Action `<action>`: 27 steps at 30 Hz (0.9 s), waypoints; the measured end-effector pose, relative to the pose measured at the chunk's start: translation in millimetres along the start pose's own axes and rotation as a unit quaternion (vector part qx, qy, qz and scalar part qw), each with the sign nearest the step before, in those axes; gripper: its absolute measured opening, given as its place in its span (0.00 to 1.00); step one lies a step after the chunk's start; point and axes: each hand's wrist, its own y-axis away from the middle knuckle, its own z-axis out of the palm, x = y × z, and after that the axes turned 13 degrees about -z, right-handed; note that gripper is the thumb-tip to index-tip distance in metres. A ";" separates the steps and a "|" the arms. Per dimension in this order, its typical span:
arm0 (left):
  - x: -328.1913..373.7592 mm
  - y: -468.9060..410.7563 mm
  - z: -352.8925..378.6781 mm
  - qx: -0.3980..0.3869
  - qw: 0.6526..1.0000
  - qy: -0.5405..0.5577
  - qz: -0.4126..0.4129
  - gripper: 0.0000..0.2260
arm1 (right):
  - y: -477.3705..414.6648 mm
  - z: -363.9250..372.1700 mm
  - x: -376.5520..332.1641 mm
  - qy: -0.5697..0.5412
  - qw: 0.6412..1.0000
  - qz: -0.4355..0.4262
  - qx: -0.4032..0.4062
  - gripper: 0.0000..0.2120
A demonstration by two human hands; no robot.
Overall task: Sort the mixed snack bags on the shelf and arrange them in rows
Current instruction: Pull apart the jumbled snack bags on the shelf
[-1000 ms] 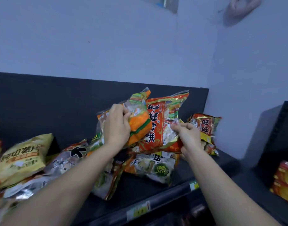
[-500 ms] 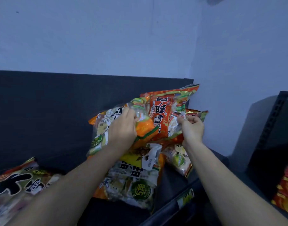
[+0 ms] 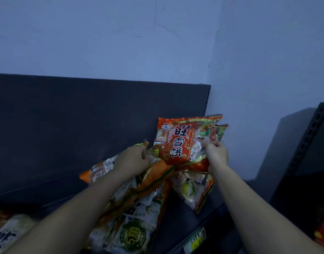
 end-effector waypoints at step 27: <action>42.7 -55.1 47.7 0.108 0.988 -0.073 0.088 0.05 | -82.0 -18.6 84.8 0.343 0.861 -0.119 -0.356 0.23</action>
